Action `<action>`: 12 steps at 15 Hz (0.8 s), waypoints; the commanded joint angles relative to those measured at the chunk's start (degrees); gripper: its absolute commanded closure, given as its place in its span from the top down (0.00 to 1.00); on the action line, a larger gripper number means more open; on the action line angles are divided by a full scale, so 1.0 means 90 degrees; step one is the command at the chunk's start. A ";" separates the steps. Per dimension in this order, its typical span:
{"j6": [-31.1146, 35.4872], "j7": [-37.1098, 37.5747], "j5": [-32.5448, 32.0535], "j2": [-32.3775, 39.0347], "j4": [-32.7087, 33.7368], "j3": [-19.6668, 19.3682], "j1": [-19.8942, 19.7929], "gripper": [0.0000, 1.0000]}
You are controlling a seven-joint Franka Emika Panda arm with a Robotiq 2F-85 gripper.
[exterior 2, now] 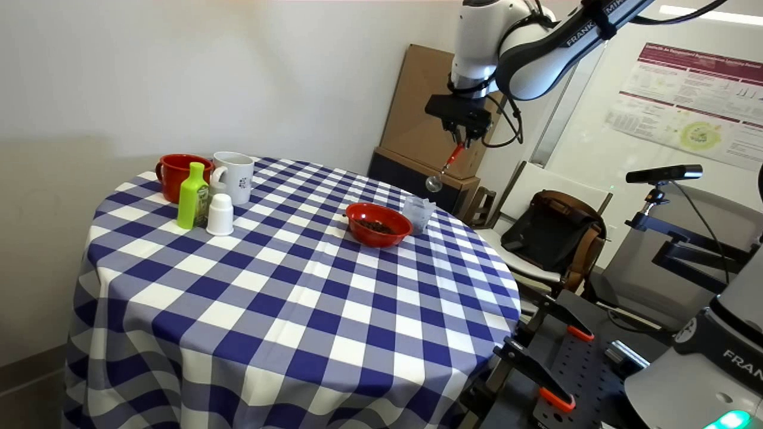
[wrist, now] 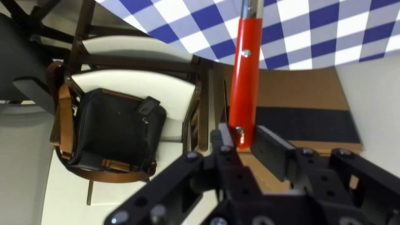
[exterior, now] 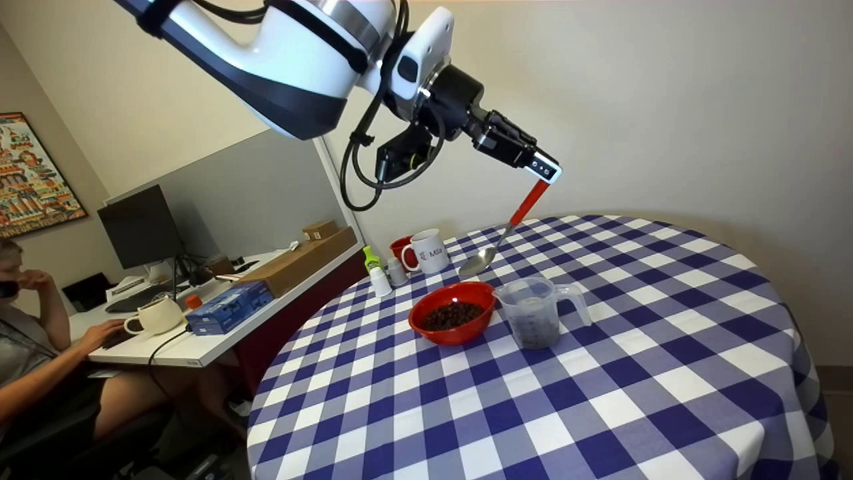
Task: Pick up the spoon, take one spoon of the objects from the red bowl and it in the measuring cup
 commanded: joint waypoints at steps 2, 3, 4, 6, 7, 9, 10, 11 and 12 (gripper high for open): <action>0.0263 -0.1619 0.1155 -0.0810 -0.1096 -0.0115 -0.0262 0.07; 0.0176 -0.1751 0.1316 -0.0912 -0.1270 -0.0157 -0.0276 0.07; 0.0107 -0.1776 0.1441 -0.0990 -0.1449 -0.0197 -0.0285 0.07; 0.0070 -0.1829 0.1685 -0.1060 -0.1716 -0.0249 -0.0308 0.07; 0.0066 -0.1773 0.1760 -0.1044 -0.1785 -0.0260 -0.0307 0.07; 0.0051 -0.1681 0.2015 -0.0927 -0.1804 -0.0244 -0.0279 0.07; 0.0036 -0.1637 0.2153 -0.0840 -0.1776 -0.0220 -0.0250 0.07; 0.0048 -0.1626 0.2316 -0.0719 -0.1729 -0.0189 -0.0216 0.07; 0.0059 -0.1587 0.2425 -0.0620 -0.1693 -0.0163 -0.0182 0.07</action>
